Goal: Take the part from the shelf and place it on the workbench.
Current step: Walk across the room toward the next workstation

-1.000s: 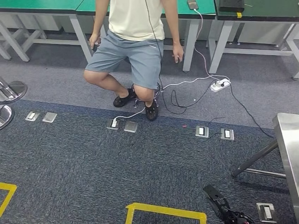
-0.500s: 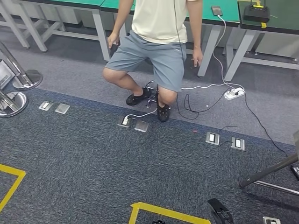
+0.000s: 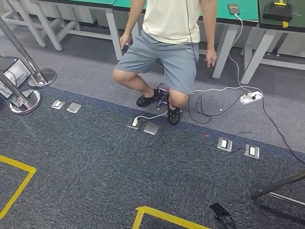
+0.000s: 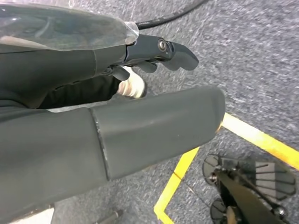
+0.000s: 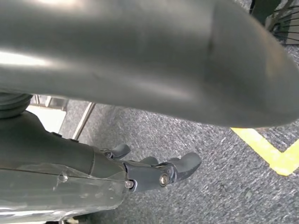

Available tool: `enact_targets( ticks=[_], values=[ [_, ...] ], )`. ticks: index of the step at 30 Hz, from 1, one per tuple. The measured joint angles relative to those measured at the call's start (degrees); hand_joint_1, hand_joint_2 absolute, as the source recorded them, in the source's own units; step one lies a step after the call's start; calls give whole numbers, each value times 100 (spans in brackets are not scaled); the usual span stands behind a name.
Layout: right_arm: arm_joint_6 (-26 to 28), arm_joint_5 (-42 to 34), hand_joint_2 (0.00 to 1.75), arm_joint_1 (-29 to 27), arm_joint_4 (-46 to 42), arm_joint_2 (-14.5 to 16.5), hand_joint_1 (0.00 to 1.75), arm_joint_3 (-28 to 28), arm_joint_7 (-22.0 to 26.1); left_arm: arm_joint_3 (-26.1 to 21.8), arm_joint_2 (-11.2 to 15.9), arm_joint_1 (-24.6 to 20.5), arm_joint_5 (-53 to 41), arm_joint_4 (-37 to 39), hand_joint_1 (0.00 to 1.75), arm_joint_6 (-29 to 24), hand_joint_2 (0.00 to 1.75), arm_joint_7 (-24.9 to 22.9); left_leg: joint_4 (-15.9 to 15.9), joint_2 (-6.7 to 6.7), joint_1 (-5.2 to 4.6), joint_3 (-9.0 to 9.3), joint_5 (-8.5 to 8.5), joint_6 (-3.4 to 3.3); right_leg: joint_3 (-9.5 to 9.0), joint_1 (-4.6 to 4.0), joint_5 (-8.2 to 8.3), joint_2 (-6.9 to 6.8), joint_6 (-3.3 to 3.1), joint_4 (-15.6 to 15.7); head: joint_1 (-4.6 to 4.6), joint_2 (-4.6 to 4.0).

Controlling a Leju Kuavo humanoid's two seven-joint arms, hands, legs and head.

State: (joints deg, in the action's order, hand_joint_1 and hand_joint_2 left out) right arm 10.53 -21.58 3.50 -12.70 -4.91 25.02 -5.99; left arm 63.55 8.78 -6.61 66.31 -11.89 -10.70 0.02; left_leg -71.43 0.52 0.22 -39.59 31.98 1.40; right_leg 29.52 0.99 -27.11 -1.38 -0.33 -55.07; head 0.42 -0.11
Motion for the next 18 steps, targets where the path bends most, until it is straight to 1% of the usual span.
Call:
enact_targets(
  ticks=[1,2,3,4,5,6,7,8,9,10,11,12,13,14,15,16,17,18],
  values=[
    [0,-1,0,1,2,4,0,0,0,4,2,2,3,0,0,1,0,8,325,-14,0,164,-182,-20,-9,-2,-5,-31,4,0,-3,0],
    [-2,-1,0,3,4,8,0,-1,-3,7,9,0,7,0,0,2,0,25,777,-60,-7,401,-384,-51,-20,-4,-11,-58,11,0,-7,0],
    [-5,1,0,7,4,15,0,-1,-9,8,21,-8,16,0,0,3,0,51,1203,-115,-25,619,-535,-88,-28,-18,-22,-84,27,-4,-8,0],
    [-10,3,0,11,5,21,0,-1,-21,8,32,-16,29,0,0,3,0,85,1515,-155,-46,775,-629,-126,-34,-29,-31,-105,48,-4,-3,0],
    [-14,5,0,15,5,27,0,-1,-36,7,40,-23,42,0,0,4,0,113,1674,-181,-66,848,-658,-158,-39,-37,-39,-123,73,-2,2,0],
    [-17,7,0,19,5,36,0,0,-50,7,46,-24,57,0,0,4,0,133,1711,-164,-85,850,-650,-184,-46,-43,-43,-143,102,6,8,0],
    [-17,7,0,23,5,40,0,1,-60,7,46,-21,70,0,0,4,0,139,1729,-130,-80,853,-659,-213,-62,-44,-45,-162,133,21,14,0],
    [-17,7,0,27,5,45,0,1,-64,7,42,-15,81,0,0,4,0,128,1762,-106,-67,869,-672,-239,-72,-39,-71,-151,163,6,17,0],
    [-17,5,0,31,5,49,0,1,-64,7,37,-12,89,0,0,4,0,108,1798,-83,-52,892,-690,-268,-46,-36,-146,-109,190,-82,27,0],
    [-17,3,0,35,8,50,0,1,-63,7,28,-11,95,0,0,3,0,73,1833,-64,-35,916,-706,-293,37,-35,-284,-48,212,-290,47,0],
    [-17,0,0,37,14,50,0,1,-61,7,14,-11,103,0,0,-1,0,28,1847,-47,-30,929,-713,-307,189,-27,-473,24,226,-630,77,0],
    [-17,-4,0,37,23,50,0,1,-60,7,2,-12,109,0,0,-5,0,-19,1848,-23,-32,931,-712,-319,389,-28,-671,72,237,-1050,105,0],
    [-17,-7,0,33,32,50,0,1,-60,7,-12,-11,119,0,0,-15,0,-63,1844,7,-35,933,-708,-325,573,-28,-809,95,248,-1425,131,0],
    [-17,-9,0,26,39,50,0,1,-60,7,-26,-9,127,0,0,-27,0,-92,1838,43,-38,937,-704,-330,688,-27,-842,104,256,-1642,151,0],
    [-17,-10,0,18,44,50,0,1,-62,7,-38,-7,131,0,0,-39,0,-109,1830,84,-39,942,-698,-331,697,-25,-753,110,258,-1629,164,0],
    [-17,-10,0,12,45,49,0,1,-67,7,-49,-5,135,0,0,-50,0,-115,1817,128,-38,951,-689,-326,594,-23,-560,118,255,-1376,182,0],
    [-17,-10,0,10,47,47,0,1,-78,7,-58,-5,136,0,0,-58,0,-110,1799,169,-37,960,-674,-315,414,-17,-319,146,247,-963,202,0],
    [-17,-10,0,11,52,45,0,1,-93,7,-66,-7,136,0,0,-62,0,-98,1773,206,-48,960,-655,-295,235,-14,-143,203,236,-556,222,0]
  ],
)
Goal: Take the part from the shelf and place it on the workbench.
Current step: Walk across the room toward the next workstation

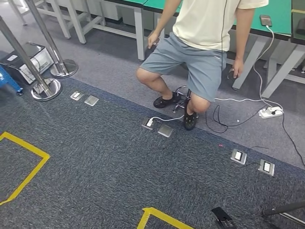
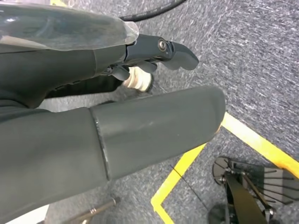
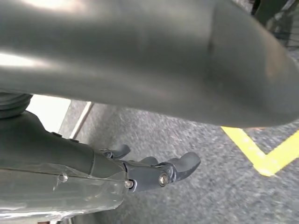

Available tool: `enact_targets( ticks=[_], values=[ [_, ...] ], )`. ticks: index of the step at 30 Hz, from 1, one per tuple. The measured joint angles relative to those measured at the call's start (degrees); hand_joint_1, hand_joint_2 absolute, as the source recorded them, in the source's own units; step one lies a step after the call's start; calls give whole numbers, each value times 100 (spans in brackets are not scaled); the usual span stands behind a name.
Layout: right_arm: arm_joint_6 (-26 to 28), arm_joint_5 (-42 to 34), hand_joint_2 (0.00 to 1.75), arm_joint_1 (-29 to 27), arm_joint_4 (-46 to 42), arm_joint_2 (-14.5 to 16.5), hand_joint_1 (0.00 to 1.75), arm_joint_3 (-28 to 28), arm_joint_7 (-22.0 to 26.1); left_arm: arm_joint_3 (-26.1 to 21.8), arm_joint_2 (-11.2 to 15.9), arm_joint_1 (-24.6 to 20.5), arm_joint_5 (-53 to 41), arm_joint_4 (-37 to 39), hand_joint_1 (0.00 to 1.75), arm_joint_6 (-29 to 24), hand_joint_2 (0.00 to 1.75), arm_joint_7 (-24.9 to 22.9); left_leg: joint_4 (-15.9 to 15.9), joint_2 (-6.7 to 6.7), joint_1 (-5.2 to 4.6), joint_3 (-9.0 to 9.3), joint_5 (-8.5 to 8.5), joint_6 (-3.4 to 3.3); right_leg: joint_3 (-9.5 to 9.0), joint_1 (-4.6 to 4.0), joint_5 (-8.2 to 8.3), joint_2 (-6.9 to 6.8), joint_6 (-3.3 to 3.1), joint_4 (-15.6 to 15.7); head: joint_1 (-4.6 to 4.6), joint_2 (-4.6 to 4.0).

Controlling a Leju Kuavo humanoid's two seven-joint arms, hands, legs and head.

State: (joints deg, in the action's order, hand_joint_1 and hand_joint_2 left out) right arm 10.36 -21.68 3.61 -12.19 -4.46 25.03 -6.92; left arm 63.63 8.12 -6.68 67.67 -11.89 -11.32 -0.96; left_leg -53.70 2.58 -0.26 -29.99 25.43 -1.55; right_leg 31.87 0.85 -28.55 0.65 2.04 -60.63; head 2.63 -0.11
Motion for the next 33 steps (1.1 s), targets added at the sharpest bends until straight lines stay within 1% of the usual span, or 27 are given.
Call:
enact_targets(
  ticks=[1,2,4,6,7,8,10,11,12,13,14,15,16,17,18,20,21,22,24,25,26,27,28,29,31,32,33],
  values=[
    [0,0,0,3,5,-1,0,0,-14,0,-5,-2,0,0,0,-2,0,14,-26,35,-8,-8,14,23,-132,7,116,48,-20,306,11,0],
    [-1,0,0,4,10,-1,0,1,-29,0,-7,-3,0,0,0,-3,0,28,-44,62,-13,-21,21,46,-202,8,158,86,-41,477,5,0],
    [-8,0,0,11,16,0,0,2,-56,0,-8,5,-1,0,0,-4,0,46,-46,110,-11,-41,13,95,-215,-2,154,69,-101,522,-34,0],
    [-35,0,0,19,17,1,0,2,-94,0,-8,16,-8,0,0,1,0,65,-144,61,-3,-80,82,155,-233,4,174,-8,-165,554,-71,0],
    [-50,0,0,22,19,2,0,2,-108,0,-10,12,-16,0,0,5,0,77,-356,-7,1,-180,211,190,-239,14,183,-57,-196,572,-102,0],
    [-63,0,0,20,20,2,0,2,-120,0,-11,7,-25,0,0,10,0,87,-695,-89,11,-341,392,222,-240,16,185,-107,-218,581,-136,0],
    [-78,0,0,17,22,2,0,2,-126,0,-15,0,-40,0,0,22,0,100,-1528,-181,34,-764,750,275,-233,9,178,-209,-244,582,-194,0],
    [-82,0,0,16,23,2,0,3,-127,0,-17,5,-44,0,0,31,0,102,-1786,-193,45,-900,813,287,-233,6,174,-260,-246,582,-202,0],
    [-86,1,0,15,25,2,0,3,-127,0,-20,14,-49,0,0,40,0,102,-1826,-203,54,-932,765,290,-236,6,169,-314,-247,581,-207,0],
    [-91,3,0,16,25,2,0,4,-126,0,-22,21,-53,0,0,50,0,102,-1612,-225,58,-834,614,283,-244,6,162,-368,-243,581,-212,0],
    [-96,5,0,16,25,2,0,5,-126,1,-22,24,-60,0,0,58,0,102,-1212,-281,57,-635,406,265,-256,6,155,-425,-234,582,-217,0],
    [-103,7,0,17,25,2,0,6,-124,1,-22,19,-67,0,0,63,0,102,-742,-406,42,-405,226,232,-270,-1,143,-480,-218,581,-222,0],
    [-110,9,0,17,25,3,0,7,-123,1,-21,7,-74,0,0,67,0,102,-364,-504,21,-214,93,196,-282,-11,131,-529,-195,582,-224,0],
    [-114,9,0,18,25,4,0,8,-123,2,-23,-5,-80,0,0,71,0,102,-130,-570,1,-103,31,160,-295,-20,118,-572,-167,583,-221,0],
    [-117,9,0,21,25,5,0,9,-123,2,-25,-12,-84,0,0,73,0,102,-37,-586,-21,-72,23,129,-309,-28,108,-619,-136,587,-217,0],
    [-118,10,0,33,25,4,0,10,-132,4,-29,-4,-86,0,0,77,0,99,-11,-452,-17,-76,-1,77,-345,-31,87,-688,-70,601,-209,0],
    [-118,11,0,38,25,4,0,13,-138,5,-33,6,-86,0,0,77,0,97,14,-396,-4,-64,-17,50,-343,-25,38,-624,-39,559,-202,0],
    [-118,12,0,39,25,3,0,19,-143,7,-37,12,-87,0,0,76,0,96,41,-342,13,-49,-35,24,-293,-21,-68,-505,-13,422,-186,0],
    [-118,13,0,34,28,0,0,39,-152,9,-49,10,-88,0,0,75,0,93,64,-237,25,-36,-52,-13,1,-12,-446,-215,15,-247,-129,0],
    [-118,13,0,27,32,-1,0,48,-156,10,-52,6,-89,0,0,74,0,93,62,-172,21,-37,-53,-24,202,-14,-633,-146,19,-674,-103,0],
    [-118,13,0,17,36,-2,0,55,-160,11,-55,3,-89,0,0,74,0,93,58,-95,18,-35,-52,-31,366,-14,-737,-112,20,-1007,-84,0],
    [-118,13,0,6,39,-2,0,58,-162,13,-57,2,-88,0,0,74,0,93,52,-11,18,-31,-50,-32,442,-11,-722,-96,21,-1142,-70,0],
    [-118,13,0,-2,40,-2,0,61,-163,13,-59,4,-89,0,0,74,0,93,43,77,20,-25,-46,-29,407,-4,-584,-82,18,-1033,-53,0],
    [-118,13,0,-4,40,-3,0,65,-163,13,-62,5,-89,0,0,74,0,92,30,163,24,-16,-40,-20,266,8,-356,-39,14,-696,-35,0],
    [-118,13,0,-8,44,-4,0,76,-162,13,-68,2,-90,0,0,74,0,91,-21,320,27,-30,-14,20,-74,53,24,257,7,117,-8,0],
    [-118,13,0,-12,48,-4,0,82,-162,13,-69,-5,-90,0,0,74,0,90,-47,390,29,-55,-8,48,-177,69,110,384,-2,376,-10,0],
    [-118,13,0,-11,50,-4,0,87,-162,13,-69,-6,-90,0,0,74,0,89,-61,460,33,-86,-9,78,-218,73,120,464,-18,485,-21,0]
  ],
)
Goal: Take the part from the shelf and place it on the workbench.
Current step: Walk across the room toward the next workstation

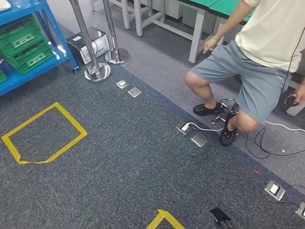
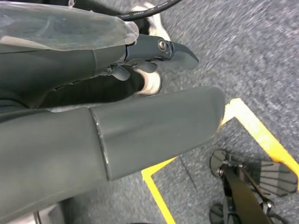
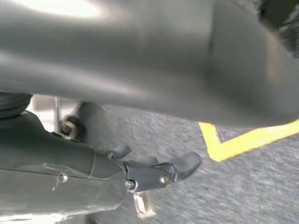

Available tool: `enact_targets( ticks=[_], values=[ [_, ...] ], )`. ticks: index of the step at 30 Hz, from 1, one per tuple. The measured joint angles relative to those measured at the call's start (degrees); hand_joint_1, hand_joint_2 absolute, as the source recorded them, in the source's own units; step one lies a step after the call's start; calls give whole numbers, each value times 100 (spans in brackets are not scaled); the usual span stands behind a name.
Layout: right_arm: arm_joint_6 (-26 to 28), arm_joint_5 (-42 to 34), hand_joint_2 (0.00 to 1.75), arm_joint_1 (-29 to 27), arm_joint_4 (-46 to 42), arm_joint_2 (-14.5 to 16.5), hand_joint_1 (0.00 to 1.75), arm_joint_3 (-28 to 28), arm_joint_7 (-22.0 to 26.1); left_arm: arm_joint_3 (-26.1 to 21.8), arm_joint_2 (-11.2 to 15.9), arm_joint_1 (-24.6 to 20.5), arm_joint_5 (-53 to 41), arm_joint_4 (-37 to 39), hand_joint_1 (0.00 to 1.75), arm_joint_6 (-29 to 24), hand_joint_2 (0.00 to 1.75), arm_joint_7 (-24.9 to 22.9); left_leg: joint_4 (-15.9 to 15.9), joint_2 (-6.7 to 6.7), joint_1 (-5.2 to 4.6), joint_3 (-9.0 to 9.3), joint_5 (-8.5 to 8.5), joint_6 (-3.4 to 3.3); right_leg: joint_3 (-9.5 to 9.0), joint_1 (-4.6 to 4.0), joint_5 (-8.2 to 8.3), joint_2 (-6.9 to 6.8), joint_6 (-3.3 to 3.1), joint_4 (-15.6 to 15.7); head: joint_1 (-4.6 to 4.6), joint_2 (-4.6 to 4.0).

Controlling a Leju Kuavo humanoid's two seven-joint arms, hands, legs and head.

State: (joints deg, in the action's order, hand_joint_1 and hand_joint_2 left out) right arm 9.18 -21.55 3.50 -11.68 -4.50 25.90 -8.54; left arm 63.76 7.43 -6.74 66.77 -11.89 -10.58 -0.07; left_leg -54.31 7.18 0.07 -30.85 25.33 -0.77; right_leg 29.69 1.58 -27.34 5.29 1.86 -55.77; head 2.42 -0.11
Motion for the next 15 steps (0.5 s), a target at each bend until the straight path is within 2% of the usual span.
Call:
enact_targets(
  ticks=[2,3,4,6,7,8,9,10,11,13,14,15],
  values=[
    [1,0,0,20,2,1,0,7,0,1,5,16,-4,0,0,0,0,-5,3,131,19,-41,-21,67,-12,-14,4,-108,-59,23,-32,0],
    [2,0,0,32,1,1,0,10,0,1,4,30,-7,0,0,0,0,-8,-31,82,20,-65,0,98,-30,-15,13,-185,-96,43,-44,0],
    [5,0,0,37,1,1,0,12,1,2,2,34,-10,0,0,0,0,-11,-167,-53,16,-133,79,128,-45,-14,21,-268,-136,65,-76,0],
    [9,0,0,29,3,0,0,15,2,2,-4,16,-13,0,0,0,0,-16,-805,-443,13,-455,400,176,-65,-29,20,-449,-197,93,-143,0],
    [11,0,0,23,4,0,0,19,3,3,-5,5,-13,0,0,0,0,-18,-1228,-563,21,-676,579,196,-64,-45,13,-539,-215,94,-172,0],
    [11,0,0,19,7,0,0,26,2,3,-6,0,-13,0,0,-1,0,-19,-1570,-622,33,-858,692,209,-65,-58,5,-628,-224,93,-178,0],
    [11,0,0,18,10,0,0,34,2,4,-7,5,-13,0,0,-1,0,-22,-1727,-652,40,-946,705,212,-68,-65,-5,-712,-229,93,-180,0],
    [12,0,0,19,12,0,0,42,2,4,-8,14,-14,0,0,-2,0,-24,-1657,-674,44,-917,615,208,-76,-69,-15,-789,-227,93,-182,0],
    [13,-1,0,21,13,0,0,49,2,4,-8,21,-14,0,0,-4,0,-26,-1356,-712,42,-763,439,192,-90,-71,-26,-861,-221,93,-185,0],
    [13,-4,0,24,13,1,0,56,2,4,-1,16,-15,0,0,-6,0,-28,-507,-918,6,-308,96,129,-128,-87,-57,-991,-191,91,-190,0],
    [13,-5,0,24,12,1,0,59,3,4,3,4,-15,0,0,-7,0,-28,-205,-1005,-21,-149,7,92,-144,-95,-74,-1043,-168,91,-186,0],
    [12,-7,0,27,12,2,0,62,4,4,8,-4,-15,0,0,-7,0,-28,-48,-1053,-48,-72,-18,58,-161,-101,-91,-1094,-139,93,-182,0]
  ],
)
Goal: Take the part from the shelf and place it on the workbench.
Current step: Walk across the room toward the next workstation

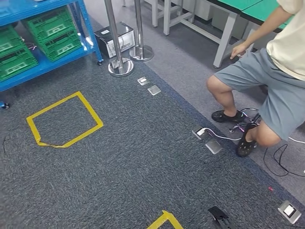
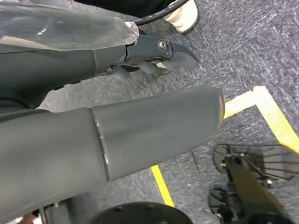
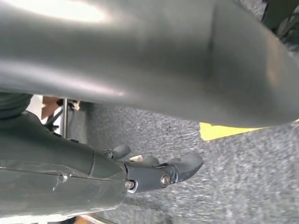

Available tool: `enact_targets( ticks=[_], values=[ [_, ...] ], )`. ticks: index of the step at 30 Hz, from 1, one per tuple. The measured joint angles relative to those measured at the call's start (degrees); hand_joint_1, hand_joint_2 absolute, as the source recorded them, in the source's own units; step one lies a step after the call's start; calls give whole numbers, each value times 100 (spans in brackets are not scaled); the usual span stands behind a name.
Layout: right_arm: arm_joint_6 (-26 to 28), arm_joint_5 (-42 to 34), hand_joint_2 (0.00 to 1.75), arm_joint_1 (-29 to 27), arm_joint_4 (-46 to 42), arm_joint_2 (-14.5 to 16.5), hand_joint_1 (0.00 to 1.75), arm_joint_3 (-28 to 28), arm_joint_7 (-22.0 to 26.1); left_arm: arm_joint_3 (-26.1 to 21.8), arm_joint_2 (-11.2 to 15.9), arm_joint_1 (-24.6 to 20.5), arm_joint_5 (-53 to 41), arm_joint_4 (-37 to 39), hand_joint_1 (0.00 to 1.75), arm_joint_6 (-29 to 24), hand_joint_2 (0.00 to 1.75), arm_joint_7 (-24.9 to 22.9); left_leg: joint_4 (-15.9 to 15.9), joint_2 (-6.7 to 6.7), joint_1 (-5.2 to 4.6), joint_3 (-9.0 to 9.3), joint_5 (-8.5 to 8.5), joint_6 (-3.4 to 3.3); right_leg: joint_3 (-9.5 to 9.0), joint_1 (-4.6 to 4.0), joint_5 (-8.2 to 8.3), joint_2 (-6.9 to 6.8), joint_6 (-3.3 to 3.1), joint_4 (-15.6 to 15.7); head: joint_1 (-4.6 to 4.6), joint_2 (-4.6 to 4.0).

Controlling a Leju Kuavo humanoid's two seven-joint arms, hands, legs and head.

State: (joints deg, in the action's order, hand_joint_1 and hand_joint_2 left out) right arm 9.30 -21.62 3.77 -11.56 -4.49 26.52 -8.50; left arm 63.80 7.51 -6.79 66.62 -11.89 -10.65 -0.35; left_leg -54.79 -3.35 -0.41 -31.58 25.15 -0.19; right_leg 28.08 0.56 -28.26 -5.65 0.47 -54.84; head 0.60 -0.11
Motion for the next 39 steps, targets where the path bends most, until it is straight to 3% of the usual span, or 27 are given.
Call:
enact_targets(
  ticks=[2,3,4,6,8,9,10,12,14,16,18,20,22,24,25,26,28,30,31,34,37,39],
  values=[
    [0,-1,0,20,-1,1,0,7,6,1,15,5,0,0,0,-1,0,-1,59,95,-23,9,2,-49,-44,2,-24,-93,59,21,8,0],
    [1,-2,0,31,-3,0,0,10,9,2,20,17,1,0,0,-1,0,-2,93,154,-11,30,-9,-73,-68,11,-51,-78,90,13,10,0],
    [1,-2,0,39,-5,-1,0,14,14,2,25,26,2,0,0,-1,0,-8,132,209,7,60,-24,-101,-57,19,-116,22,114,-58,16,0],
    [1,-2,0,34,-6,-2,0,25,24,2,23,27,9,0,0,1,0,-19,190,317,40,108,-50,-145,174,35,-428,342,146,-593,62,0],
    [-1,-2,0,19,-2,-2,0,36,29,2,23,13,19,0,0,-1,0,-24,192,447,39,113,-49,-167,588,35,-785,518,163,-1423,114,0],
    [-2,-8,0,9,2,-2,0,40,27,2,23,9,21,0,0,-1,0,-24,189,529,38,117,-45,-170,731,38,-839,536,172,-1683,132,0],
    [-3,-16,0,2,4,-2,0,44,25,2,22,9,20,0,0,-2,0,-21,183,615,39,124,-41,-168,767,44,-763,544,177,-1707,145,0],
    [-3,-31,0,-5,7,-2,0,50,25,2,19,15,9,0,0,-2,0,-14,151,795,52,139,-21,-140,532,69,-316,635,184,-1098,174,0],
    [-3,-34,0,-10,12,-2,0,57,28,2,17,9,1,0,0,-3,0,-3,78,954,56,106,11,-83,237,116,12,938,182,-362,197,0],
    [-2,-37,0,-16,14,-1,0,67,34,2,19,1,1,0,0,-4,0,5,32,1094,63,40,10,-18,153,129,42,1102,150,-124,180,0],
    [1,-36,0,-4,13,0,0,77,43,2,21,22,9,0,0,-8,0,10,32,1207,89,5,-5,47,134,114,51,967,82,-100,147,0],
    [5,-44,0,9,13,1,0,84,80,2,15,39,33,0,0,-12,0,13,-208,964,84,-118,134,97,103,108,65,819,4,-69,91,0],
    [4,-110,0,3,13,1,0,88,160,2,8,21,57,0,0,-17,0,20,-924,545,73,-477,488,130,95,77,62,686,-47,-55,14,0],
    [-5,-201,0,-5,14,1,0,87,223,2,3,9,69,0,0,-19,0,29,-1682,393,78,-867,765,141,98,39,50,571,-72,-55,-12,0],
    [-15,-227,0,-7,15,1,0,87,234,2,-1,12,72,0,0,-19,0,33,-1791,376,78,-926,751,132,96,25,44,526,-76,-55,-14,0],
    [-26,-237,0,-7,15,1,0,87,239,2,-4,19,74,0,0,-19,0,36,-1648,372,76,-855,623,112,89,15,38,491,-80,-55,-15,0],
    [-52,-238,0,-4,15,2,0,87,238,2,0,24,78,0,0,-20,0,37,-786,351,51,-409,222,38,64,5,26,444,-74,-55,-15,0],
    [-68,-238,0,-1,14,6,0,87,242,2,11,11,78,0,0,-21,0,38,-107,310,-10,-52,16,-32,51,3,11,420,-46,-53,-15,0],
    [-70,-238,0,-1,13,8,0,87,245,2,16,5,78,0,0,-21,0,39,30,295,-32,13,-1,-43,53,-1,-7,415,-34,-62,-14,0],
    [-70,-238,0,0,13,10,0,87,252,2,27,11,69,0,0,-17,0,39,41,311,-60,28,10,-15,41,4,-27,410,-30,-61,-5,0],
    [-66,-238,0,12,11,11,0,88,253,2,44,17,42,0,0,1,0,28,81,323,-60,61,49,-120,-1,38,-41,391,82,11,-6,0],
    [-63,-238,0,21,9,10,0,89,254,2,38,19,15,0,0,26,0,22,198,328,-9,176,46,-170,70,18,-169,425,136,-192,19,-1]
  ],
)
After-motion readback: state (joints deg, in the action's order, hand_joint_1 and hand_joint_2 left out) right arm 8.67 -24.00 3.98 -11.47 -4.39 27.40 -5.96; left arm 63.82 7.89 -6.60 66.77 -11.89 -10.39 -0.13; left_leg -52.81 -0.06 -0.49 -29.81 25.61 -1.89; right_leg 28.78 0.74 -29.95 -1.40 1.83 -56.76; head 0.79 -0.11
